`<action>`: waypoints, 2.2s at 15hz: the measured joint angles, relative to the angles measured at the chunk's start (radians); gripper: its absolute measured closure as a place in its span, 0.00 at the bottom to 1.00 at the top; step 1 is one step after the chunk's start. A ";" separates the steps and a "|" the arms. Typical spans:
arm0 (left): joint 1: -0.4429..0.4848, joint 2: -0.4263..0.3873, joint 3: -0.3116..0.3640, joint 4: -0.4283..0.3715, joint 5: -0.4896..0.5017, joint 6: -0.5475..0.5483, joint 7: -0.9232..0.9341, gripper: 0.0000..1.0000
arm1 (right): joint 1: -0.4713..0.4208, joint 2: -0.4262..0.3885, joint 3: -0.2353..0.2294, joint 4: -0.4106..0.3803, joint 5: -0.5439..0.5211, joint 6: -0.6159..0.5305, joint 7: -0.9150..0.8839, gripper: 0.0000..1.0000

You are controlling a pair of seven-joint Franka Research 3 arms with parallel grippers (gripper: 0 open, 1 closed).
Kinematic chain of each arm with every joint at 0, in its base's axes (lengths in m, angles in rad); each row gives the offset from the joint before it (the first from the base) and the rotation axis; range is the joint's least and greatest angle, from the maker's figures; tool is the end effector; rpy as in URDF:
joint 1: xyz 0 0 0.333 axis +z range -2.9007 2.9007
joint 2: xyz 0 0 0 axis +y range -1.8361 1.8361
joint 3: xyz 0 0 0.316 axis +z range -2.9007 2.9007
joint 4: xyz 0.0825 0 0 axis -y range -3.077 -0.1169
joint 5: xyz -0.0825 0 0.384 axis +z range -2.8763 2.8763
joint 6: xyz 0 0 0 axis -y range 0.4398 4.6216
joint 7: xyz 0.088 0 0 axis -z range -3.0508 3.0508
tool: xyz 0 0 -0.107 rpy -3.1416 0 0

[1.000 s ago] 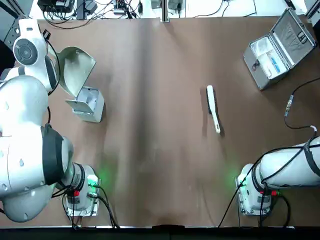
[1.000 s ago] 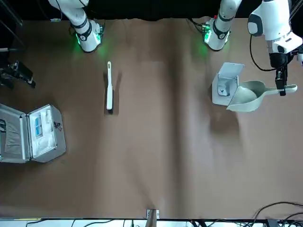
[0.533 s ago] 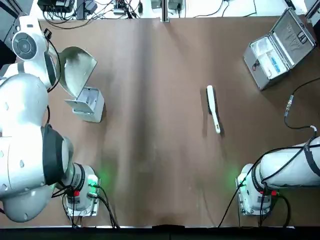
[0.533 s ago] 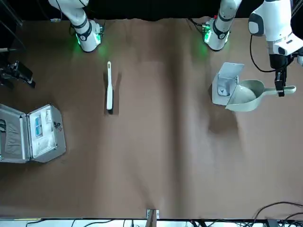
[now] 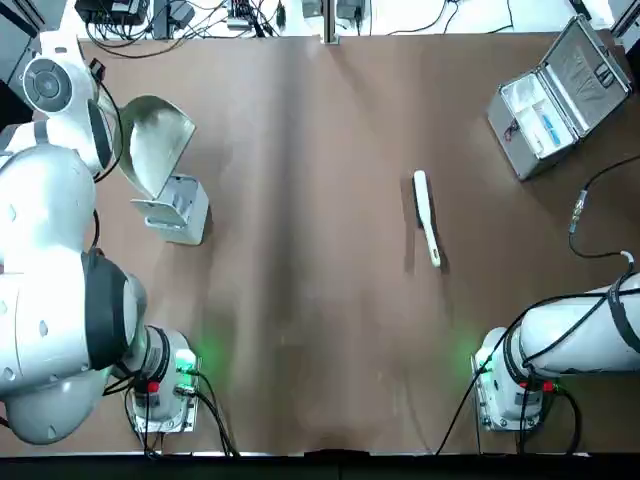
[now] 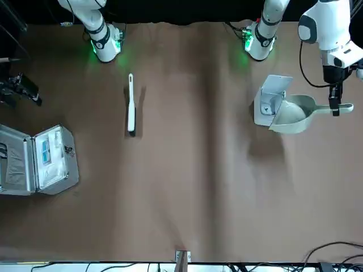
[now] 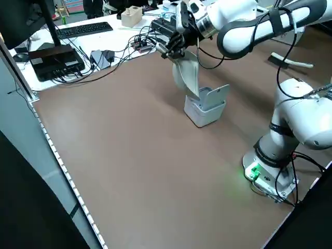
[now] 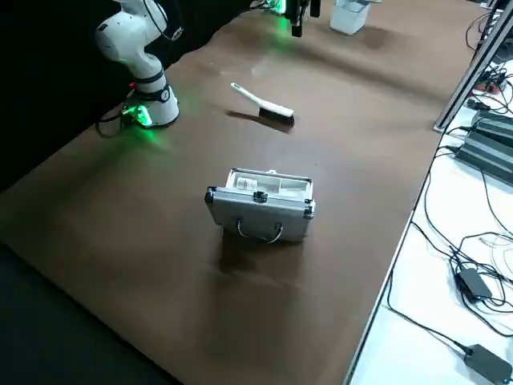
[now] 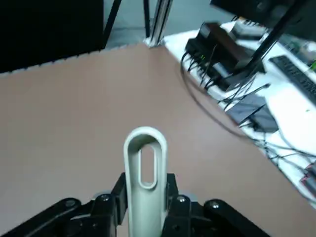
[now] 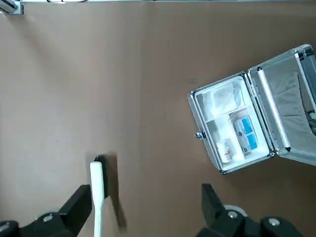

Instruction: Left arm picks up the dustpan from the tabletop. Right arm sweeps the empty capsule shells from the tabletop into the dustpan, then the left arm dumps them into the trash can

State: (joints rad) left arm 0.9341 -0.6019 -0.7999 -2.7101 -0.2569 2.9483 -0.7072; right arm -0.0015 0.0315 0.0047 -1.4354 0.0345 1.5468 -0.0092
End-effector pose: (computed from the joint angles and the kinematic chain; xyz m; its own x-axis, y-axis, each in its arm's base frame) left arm 0.4162 0.0675 0.4403 0.3158 0.7021 0.6382 0.7672 -0.5847 0.2637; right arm 0.5620 0.0055 0.6686 0.9967 0.0132 0.0801 0.0159 -0.9993 -0.0337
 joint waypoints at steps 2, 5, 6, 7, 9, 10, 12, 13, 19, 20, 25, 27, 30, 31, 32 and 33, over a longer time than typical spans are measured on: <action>0.013 0.022 -0.001 0.037 0.000 -0.074 0.001 0.66 | -0.001 0.000 0.000 0.000 0.000 0.000 0.000 0.02; 0.042 0.073 -0.002 0.133 0.008 -0.215 0.003 0.66 | -0.001 0.000 -0.002 0.000 0.000 0.000 0.000 0.02; 0.053 0.094 -0.002 0.168 0.016 -0.257 0.003 0.66 | -0.001 0.000 -0.003 0.000 0.000 0.000 0.000 0.02; 0.065 0.117 -0.002 0.202 0.021 -0.292 0.003 0.66 | -0.001 0.000 -0.003 0.000 0.000 0.000 0.000 0.02; 0.096 0.166 -0.001 0.265 0.033 -0.344 0.004 0.66 | -0.001 0.000 -0.003 0.000 0.000 0.000 0.000 0.02; 0.112 0.194 0.000 0.293 0.047 -0.365 0.004 0.66 | -0.001 0.000 -0.003 0.000 0.000 0.000 0.000 0.02; 0.130 0.264 0.008 0.357 0.075 -0.429 0.004 0.66 | -0.001 0.000 -0.003 0.000 0.000 0.000 0.000 0.02; 0.132 0.306 0.015 0.397 0.092 -0.474 0.004 0.66 | -0.001 0.000 -0.003 0.000 0.000 0.000 0.000 0.02; 0.138 0.561 0.074 0.614 0.182 -0.592 0.000 0.66 | -0.001 0.000 -0.003 0.000 0.000 0.000 0.000 0.02; 0.138 0.600 0.082 0.652 0.196 -0.606 -0.010 0.66 | -0.002 0.000 -0.003 0.000 0.000 0.000 0.000 0.02; 0.129 0.812 0.113 0.845 0.353 -0.721 -0.142 0.66 | -0.002 0.000 -0.003 0.000 0.000 -0.001 0.000 0.02; 0.089 0.866 0.154 0.881 0.369 -0.748 -0.184 0.66 | -0.002 0.000 -0.003 0.000 0.000 -0.001 0.000 0.02; -0.042 0.930 0.279 0.946 0.372 -0.808 -0.275 0.66 | -0.002 0.000 -0.003 0.000 0.000 -0.001 0.000 0.02; -0.096 0.949 0.324 0.969 0.373 -0.828 -0.305 0.66 | -0.002 0.000 -0.003 0.000 0.000 -0.001 0.000 0.02; -0.148 0.966 0.367 0.987 0.374 -0.840 -0.333 0.66 | -0.002 0.000 -0.003 0.000 0.000 -0.001 0.000 0.02; -0.197 0.982 0.409 1.001 0.374 -0.845 -0.357 0.66 | -0.002 0.000 -0.003 0.000 0.000 -0.001 0.000 0.02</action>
State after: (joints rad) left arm 0.7368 0.3802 -0.3909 -1.7094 0.1173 2.1030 -1.0643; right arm -0.0034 0.0315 0.0015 -1.4354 0.0345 1.5462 -0.0092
